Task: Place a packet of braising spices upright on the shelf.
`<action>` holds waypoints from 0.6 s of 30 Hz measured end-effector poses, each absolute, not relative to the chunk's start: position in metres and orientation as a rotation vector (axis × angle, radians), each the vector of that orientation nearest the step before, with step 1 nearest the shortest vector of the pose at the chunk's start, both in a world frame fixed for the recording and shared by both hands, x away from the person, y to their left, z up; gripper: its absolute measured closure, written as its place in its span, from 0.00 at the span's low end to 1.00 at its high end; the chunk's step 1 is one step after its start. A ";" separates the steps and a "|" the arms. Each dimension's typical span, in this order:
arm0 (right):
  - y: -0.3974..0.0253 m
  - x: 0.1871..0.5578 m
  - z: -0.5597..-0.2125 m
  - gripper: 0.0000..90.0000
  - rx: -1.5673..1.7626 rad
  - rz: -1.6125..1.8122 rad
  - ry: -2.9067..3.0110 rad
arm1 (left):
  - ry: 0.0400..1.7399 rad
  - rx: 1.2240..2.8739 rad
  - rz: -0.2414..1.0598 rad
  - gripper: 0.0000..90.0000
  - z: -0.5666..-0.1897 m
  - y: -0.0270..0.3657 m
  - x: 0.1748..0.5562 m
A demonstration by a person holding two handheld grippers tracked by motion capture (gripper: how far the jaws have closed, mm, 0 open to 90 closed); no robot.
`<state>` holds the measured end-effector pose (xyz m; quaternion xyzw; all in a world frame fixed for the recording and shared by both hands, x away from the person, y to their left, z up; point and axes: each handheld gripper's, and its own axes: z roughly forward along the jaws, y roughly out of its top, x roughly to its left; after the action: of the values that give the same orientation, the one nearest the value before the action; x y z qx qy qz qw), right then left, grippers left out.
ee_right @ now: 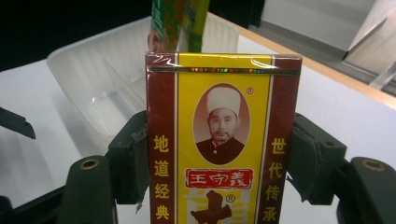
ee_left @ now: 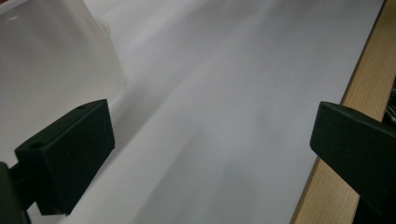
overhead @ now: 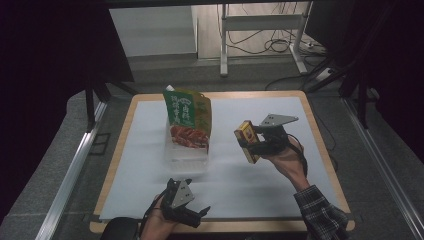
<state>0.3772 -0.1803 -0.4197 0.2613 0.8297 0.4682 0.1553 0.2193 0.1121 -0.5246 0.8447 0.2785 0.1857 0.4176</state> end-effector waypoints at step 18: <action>-0.161 0.377 -0.417 0.35 0.689 1.506 2.285 | 0.765 2.092 0.483 0.00 -0.525 0.130 0.210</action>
<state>0.3775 -0.1607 -0.4168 0.2409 0.7994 0.5268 0.1592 0.2103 0.1302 -0.5254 0.8337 0.3048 0.1926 0.4182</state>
